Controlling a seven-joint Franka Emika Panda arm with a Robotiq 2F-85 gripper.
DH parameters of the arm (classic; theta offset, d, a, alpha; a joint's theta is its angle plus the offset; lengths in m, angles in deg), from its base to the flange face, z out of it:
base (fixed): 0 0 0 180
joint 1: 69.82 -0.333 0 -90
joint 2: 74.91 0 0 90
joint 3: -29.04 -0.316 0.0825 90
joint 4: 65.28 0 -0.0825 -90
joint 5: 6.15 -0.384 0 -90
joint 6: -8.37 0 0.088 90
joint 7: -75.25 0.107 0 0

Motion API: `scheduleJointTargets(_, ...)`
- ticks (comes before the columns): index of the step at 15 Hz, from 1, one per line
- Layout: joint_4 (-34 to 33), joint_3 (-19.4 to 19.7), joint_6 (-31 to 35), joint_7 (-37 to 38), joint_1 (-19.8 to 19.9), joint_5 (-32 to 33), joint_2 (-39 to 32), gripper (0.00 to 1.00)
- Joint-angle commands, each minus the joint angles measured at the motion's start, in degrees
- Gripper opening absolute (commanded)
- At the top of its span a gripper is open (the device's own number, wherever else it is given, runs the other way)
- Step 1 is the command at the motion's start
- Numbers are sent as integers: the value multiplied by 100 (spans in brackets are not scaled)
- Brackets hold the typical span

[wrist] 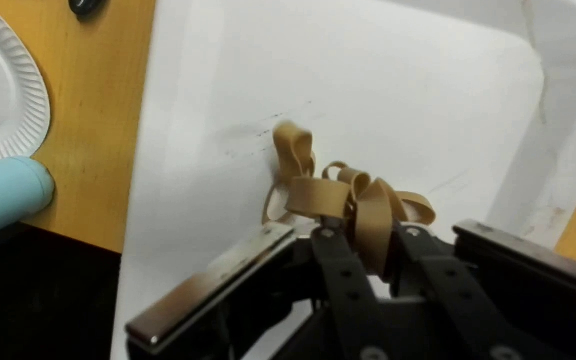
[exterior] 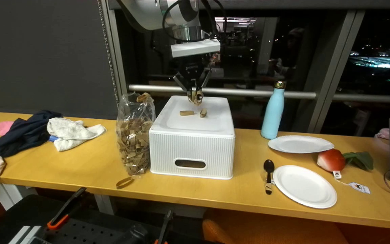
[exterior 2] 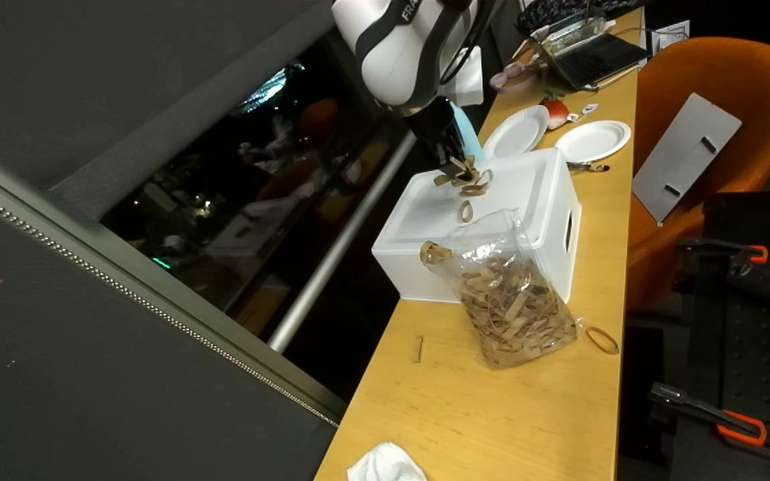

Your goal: Put some rubber bands on the basket

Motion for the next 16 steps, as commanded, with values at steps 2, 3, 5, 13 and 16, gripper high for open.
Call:
scheduleJointTargets(2, -452, -74, -342, -153, 71, -134, -236, 58)
scheduleJointTargets(3, -474, -73, -359, -141, 65, -134, -249, 66)
scheduleJointTargets(5, -499, -73, -370, -124, 57, -141, -256, 81)
scheduleJointTargets(13, -116, -198, -284, 426, -182, -305, 31, 100)
scheduleJointTargets(16, -112, -202, -167, 900, -329, -325, 87, 100)
